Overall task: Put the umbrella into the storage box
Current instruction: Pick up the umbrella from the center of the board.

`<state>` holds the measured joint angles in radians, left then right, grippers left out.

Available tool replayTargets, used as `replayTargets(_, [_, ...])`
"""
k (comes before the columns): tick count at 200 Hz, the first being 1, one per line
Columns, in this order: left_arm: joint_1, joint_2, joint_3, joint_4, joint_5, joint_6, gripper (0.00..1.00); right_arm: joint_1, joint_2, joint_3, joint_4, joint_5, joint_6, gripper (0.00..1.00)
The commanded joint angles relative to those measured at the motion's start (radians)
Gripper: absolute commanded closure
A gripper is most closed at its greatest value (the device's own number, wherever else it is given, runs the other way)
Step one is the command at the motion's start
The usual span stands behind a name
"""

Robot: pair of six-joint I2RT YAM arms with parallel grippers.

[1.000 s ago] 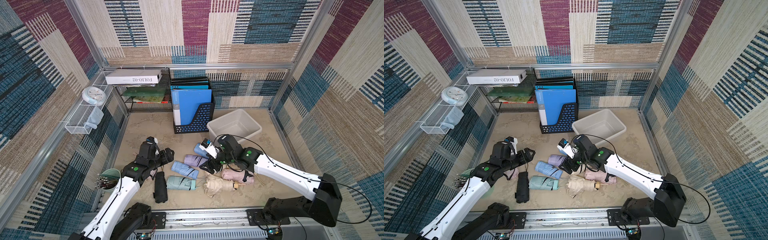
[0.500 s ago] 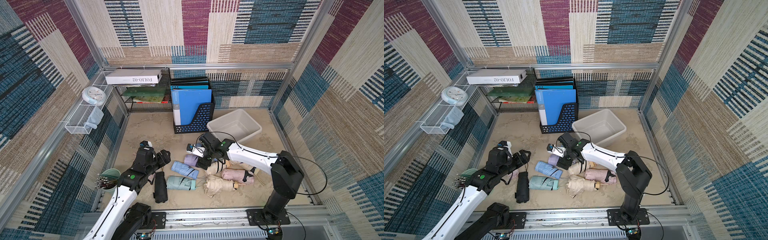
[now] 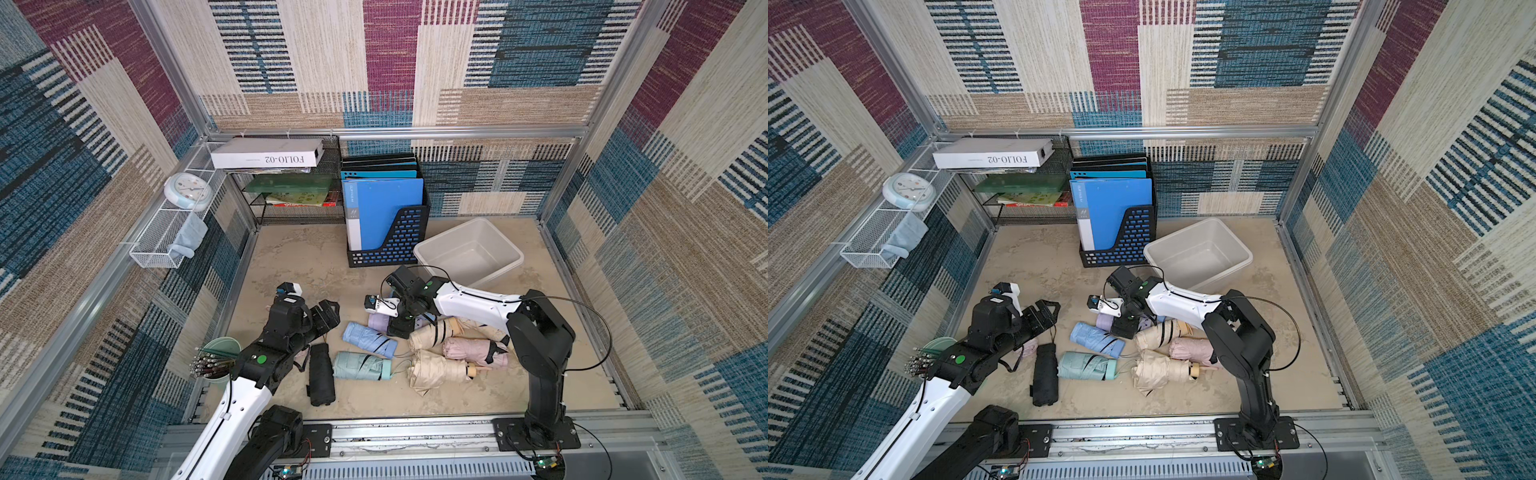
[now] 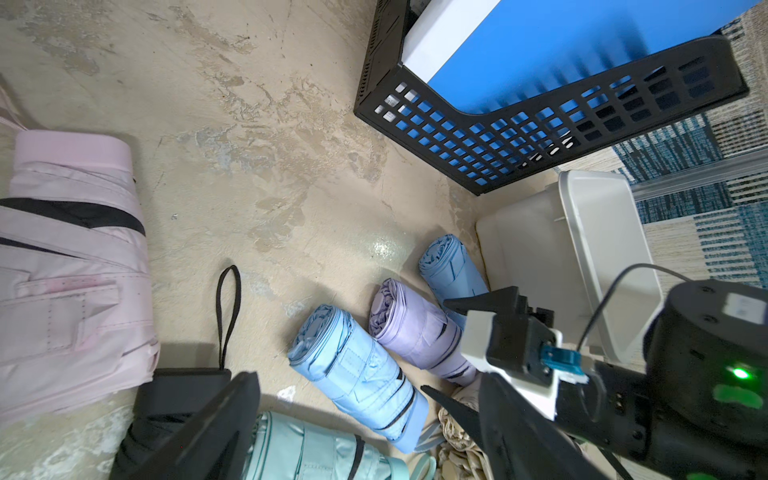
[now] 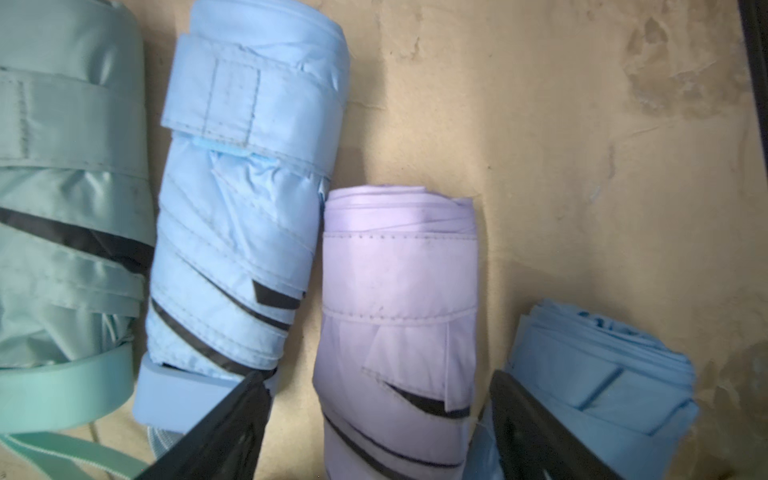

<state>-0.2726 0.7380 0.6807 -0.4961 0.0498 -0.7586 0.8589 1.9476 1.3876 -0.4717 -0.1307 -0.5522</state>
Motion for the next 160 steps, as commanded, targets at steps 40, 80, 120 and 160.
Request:
replayTargets(40, [0.0, -0.011, -0.004, 0.012, 0.002, -0.005, 0.13, -0.012, 0.054, 0.024, -0.018, -0.001, -0.024, 0.13])
replayTargets(80, [0.001, -0.014, 0.0, 0.005, 0.003, -0.013, 0.14, -0.027, 0.094, 0.022, -0.012, -0.029, -0.031, 0.14])
replayTargets(120, [0.0, -0.009, 0.006, 0.009, 0.0, -0.015, 0.14, -0.037, 0.114, 0.013, -0.009, -0.044, -0.037, 0.18])
replayTargets(160, [0.0, -0.001, 0.01, 0.009, -0.001, -0.018, 0.14, -0.04, 0.118, 0.013, -0.023, -0.077, -0.05, 0.27])
